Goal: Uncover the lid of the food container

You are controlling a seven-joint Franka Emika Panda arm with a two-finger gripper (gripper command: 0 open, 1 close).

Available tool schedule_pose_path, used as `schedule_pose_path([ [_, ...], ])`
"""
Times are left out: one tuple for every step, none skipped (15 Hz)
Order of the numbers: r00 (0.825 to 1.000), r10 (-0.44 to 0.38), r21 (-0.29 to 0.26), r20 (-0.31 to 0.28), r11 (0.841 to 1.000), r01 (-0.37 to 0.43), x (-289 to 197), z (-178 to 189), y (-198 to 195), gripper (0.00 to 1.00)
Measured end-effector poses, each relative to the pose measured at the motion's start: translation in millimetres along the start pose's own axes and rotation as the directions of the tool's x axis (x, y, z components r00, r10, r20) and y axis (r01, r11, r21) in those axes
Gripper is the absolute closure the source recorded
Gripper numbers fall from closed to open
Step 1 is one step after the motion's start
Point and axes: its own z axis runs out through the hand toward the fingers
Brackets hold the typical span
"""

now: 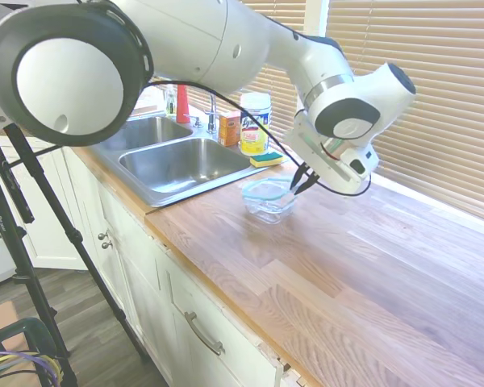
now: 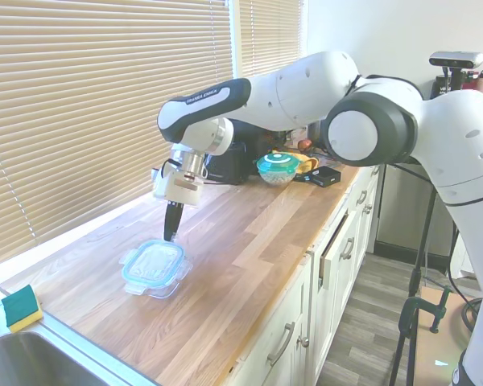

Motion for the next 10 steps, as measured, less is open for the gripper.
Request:
schedule_pose_path([
  [1.0, -0.014, -0.005, -0.004, 1.0, 0.014, -7.0, -2.0, -7.0, 1.0],
  [1.0, -0.031, -0.009, -0.007, 0.999, 0.031, -14.9, -3.5, -15.1, 1.0],
  [0.999, -0.049, -0.016, -0.011, 0.999, 0.049, -23.0, -4.5, -23.4, 1.0],
  [0.997, -0.07, -0.021, -0.016, 0.997, 0.069, -32.4, -6.7, -32.9, 1.0],
  [0.996, -0.09, -0.027, -0.022, 0.996, 0.09, -41.9, -10.5, -41.4, 1.0],
  [0.994, -0.11, -0.035, -0.028, 0.993, 0.109, -52.1, -14.4, -48.8, 1.0],
  [0.991, -0.129, -0.045, -0.035, 0.991, 0.128, -62.0, -17.8, -54.9, 1.0],
  [0.988, -0.148, -0.057, -0.042, 0.988, 0.146, -71.3, -19.2, -59.6, 1.0],
  [0.984, -0.171, -0.072, -0.044, 0.983, 0.167, -81.0, -18.6, -63.9, 1.0],
  [0.979, -0.196, -0.093, -0.045, 0.977, 0.192, -91.7, -14.9, -68.4, 1.0],
])
